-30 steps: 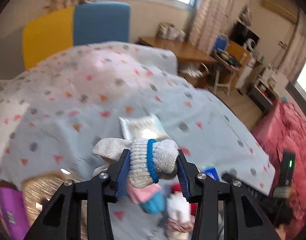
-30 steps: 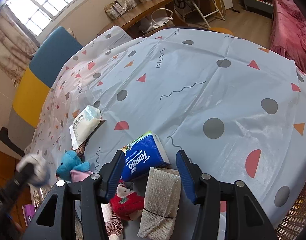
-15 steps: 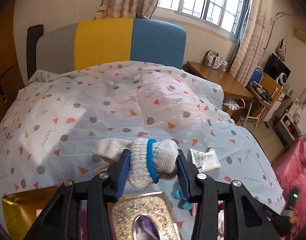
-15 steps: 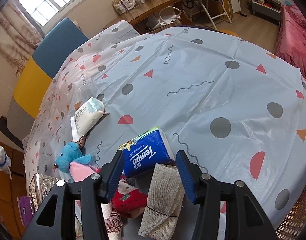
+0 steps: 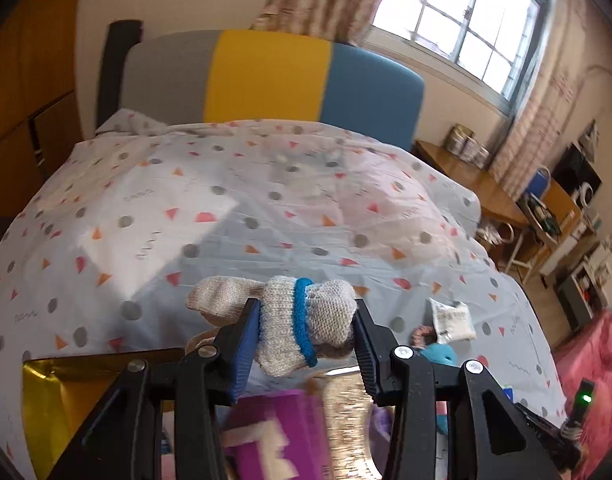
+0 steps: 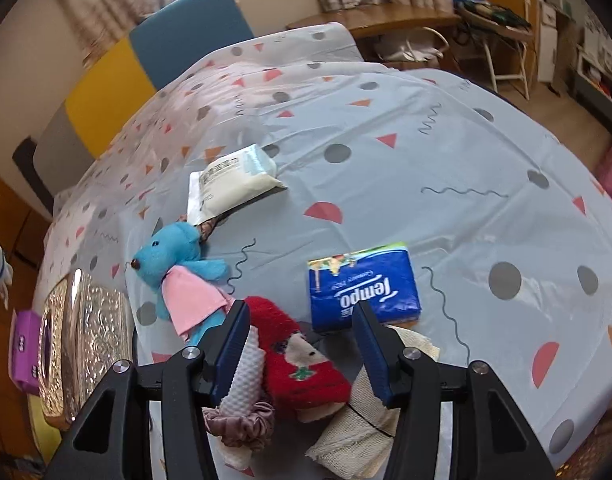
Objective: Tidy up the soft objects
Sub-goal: 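Carry the knit glove with the left tool into the gold tray and release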
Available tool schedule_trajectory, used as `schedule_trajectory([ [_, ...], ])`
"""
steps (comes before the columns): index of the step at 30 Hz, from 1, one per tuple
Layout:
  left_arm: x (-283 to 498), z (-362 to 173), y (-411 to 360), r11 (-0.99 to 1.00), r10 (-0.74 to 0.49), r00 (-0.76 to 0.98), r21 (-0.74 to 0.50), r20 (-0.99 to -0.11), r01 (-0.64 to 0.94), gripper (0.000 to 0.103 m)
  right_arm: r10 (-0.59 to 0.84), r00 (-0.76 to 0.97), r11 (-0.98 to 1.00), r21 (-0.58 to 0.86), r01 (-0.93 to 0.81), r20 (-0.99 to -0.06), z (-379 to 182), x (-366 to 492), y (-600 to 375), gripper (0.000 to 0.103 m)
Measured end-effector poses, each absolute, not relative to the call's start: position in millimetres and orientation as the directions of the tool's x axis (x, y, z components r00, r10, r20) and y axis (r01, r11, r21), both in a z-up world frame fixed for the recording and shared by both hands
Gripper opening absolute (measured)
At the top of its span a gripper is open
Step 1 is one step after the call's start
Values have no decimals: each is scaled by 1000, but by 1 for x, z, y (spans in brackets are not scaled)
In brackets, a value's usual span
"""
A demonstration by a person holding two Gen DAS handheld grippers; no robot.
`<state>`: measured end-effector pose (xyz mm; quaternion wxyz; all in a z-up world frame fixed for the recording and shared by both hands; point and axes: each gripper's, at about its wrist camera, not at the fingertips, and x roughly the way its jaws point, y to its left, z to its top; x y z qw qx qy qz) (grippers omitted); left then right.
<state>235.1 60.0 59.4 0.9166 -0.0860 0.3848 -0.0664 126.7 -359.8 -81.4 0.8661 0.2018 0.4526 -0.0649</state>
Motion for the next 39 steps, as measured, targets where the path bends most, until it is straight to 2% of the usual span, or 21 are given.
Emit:
schedule_trajectory([
  [6,221,52,122,974,-125,707,-222,-696,-46,45,84,579,935,265,235,-811,-82,130,-345,54],
  [15,176,13,204,953,-29,682,-225,-731,-202,45,136,610,967,238,89,-781,-68,140,-307,54],
  [23,120,-18,236,943,3,662,-218,-749,-251,45,122,515,992,125,-29,-848,-85,185,-260,56],
  [24,114,-21,238,945,7,657,-211,-754,-252,45,108,496,994,99,-45,-861,-89,193,-254,59],
  [30,78,-45,252,935,15,633,-213,-774,-283,45,21,416,995,-19,-93,-909,-113,228,-233,59],
  [31,72,-49,254,930,15,630,-220,-776,-293,45,12,404,996,-25,-86,-915,-120,232,-233,57],
  [32,66,-52,255,926,11,629,-229,-778,-300,45,1,388,997,-31,-75,-922,-125,234,-234,50],
  [33,62,-55,257,924,11,628,-233,-778,-304,45,-14,380,997,-39,-59,-925,-131,235,-235,38],
  [39,54,-75,252,925,17,608,-218,-794,-311,46,-3,405,999,-22,-43,-914,-134,231,-238,37],
])
